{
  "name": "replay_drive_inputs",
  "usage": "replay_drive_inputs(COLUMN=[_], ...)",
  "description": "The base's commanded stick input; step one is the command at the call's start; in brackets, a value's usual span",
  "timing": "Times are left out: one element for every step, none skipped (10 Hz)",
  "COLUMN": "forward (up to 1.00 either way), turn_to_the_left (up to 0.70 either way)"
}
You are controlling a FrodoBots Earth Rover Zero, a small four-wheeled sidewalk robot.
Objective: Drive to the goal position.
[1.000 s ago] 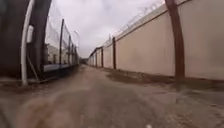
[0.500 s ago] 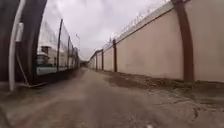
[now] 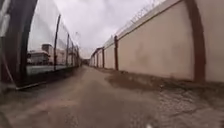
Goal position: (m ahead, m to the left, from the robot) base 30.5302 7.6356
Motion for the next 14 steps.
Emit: replay_drive_inputs(forward=[0.85, 0.85, 0.85, 0.85, 0.85, 0.85, 0.85, 0.85, 0.85, 0.85, 0.85, 0.85, 0.85, 0.85], turn_to_the_left=[0.0, 0.07, 0.34, 0.34, 0.13, 0.0, 0.0, 0.0, 0.0, 0.03, 0.2, 0.34, 0.34, 0.0])
